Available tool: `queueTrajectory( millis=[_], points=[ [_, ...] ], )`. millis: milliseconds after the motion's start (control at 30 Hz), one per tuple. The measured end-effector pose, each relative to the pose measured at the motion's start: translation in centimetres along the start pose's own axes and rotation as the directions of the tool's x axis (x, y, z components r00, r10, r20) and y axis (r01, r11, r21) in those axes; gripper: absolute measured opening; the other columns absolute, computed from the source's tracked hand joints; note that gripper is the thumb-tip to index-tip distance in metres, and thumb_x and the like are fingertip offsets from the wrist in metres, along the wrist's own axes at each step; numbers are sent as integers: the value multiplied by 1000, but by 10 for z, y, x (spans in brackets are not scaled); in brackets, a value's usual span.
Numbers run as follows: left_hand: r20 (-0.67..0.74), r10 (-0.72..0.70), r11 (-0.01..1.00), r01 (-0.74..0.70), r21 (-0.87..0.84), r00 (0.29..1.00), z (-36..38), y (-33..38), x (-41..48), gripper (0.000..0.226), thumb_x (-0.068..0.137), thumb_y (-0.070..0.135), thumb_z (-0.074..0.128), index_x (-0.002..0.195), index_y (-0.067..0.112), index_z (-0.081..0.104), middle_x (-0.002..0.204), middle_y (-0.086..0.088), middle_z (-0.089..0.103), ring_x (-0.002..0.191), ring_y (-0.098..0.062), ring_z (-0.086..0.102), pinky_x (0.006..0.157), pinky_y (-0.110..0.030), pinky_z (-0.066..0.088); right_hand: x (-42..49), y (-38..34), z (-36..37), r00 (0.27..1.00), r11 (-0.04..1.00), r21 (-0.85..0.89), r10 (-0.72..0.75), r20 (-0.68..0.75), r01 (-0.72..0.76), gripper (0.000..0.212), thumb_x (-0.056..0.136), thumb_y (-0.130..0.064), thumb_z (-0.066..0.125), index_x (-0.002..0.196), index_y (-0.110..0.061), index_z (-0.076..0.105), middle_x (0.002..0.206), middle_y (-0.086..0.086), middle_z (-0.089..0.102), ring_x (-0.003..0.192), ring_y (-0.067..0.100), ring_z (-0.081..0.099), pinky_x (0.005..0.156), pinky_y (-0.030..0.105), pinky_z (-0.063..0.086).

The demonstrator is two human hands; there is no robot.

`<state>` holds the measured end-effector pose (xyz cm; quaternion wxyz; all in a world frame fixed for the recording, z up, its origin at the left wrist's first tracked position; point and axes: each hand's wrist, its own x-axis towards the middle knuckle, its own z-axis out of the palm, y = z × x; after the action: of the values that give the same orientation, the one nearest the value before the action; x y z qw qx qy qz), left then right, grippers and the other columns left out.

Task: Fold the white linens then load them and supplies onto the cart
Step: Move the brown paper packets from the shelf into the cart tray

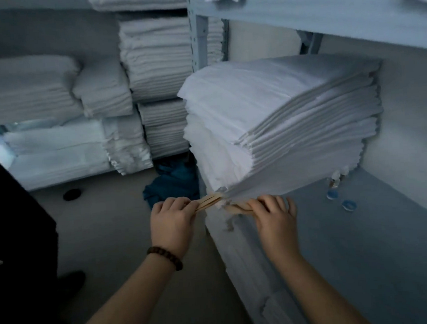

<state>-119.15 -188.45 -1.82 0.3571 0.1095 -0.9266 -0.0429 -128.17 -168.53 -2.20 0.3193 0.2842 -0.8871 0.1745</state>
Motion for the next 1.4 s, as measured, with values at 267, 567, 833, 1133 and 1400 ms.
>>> queueTrajectory(
  millis=[267,567,833,1133,1400],
  points=[
    [-133,-225,945,249,211,965,-87,-19,-61,18,68,9,84,81,19,76,75,2,70,66,-23,64,66,-36,47,1,-88,-8,966,940,236,-259,20,247,43,63,2,81,101,-17,72,100,7,65,93,30,63,100,66,33],
    [-291,-372,767,469,438,881,-187,-59,-126,8,82,13,73,87,18,75,82,2,70,73,-23,64,74,-38,46,0,-201,-28,871,744,496,-488,-54,448,37,74,-1,75,105,-18,69,102,3,60,100,24,54,107,66,26],
    [-497,-360,589,606,535,789,-281,-86,-150,9,85,13,69,92,17,74,85,3,71,75,-21,65,75,-38,47,11,-310,-60,746,480,663,-641,-182,575,41,82,-5,40,115,-12,64,109,7,61,107,24,45,104,72,24],
    [-608,-361,314,706,635,708,-391,-118,-200,12,84,15,66,93,17,73,87,3,71,78,-22,66,77,-39,47,-1,-453,-95,615,111,761,-667,-419,639,38,83,-6,63,118,-19,58,111,1,59,107,22,51,110,67,18],
    [-695,-358,142,772,619,623,-460,-152,-234,14,88,23,61,92,19,73,87,4,72,81,-24,66,78,-39,47,-9,-556,-109,520,-144,744,-630,-577,652,48,76,0,76,118,-17,62,108,2,60,105,21,52,111,65,16]
  ],
)
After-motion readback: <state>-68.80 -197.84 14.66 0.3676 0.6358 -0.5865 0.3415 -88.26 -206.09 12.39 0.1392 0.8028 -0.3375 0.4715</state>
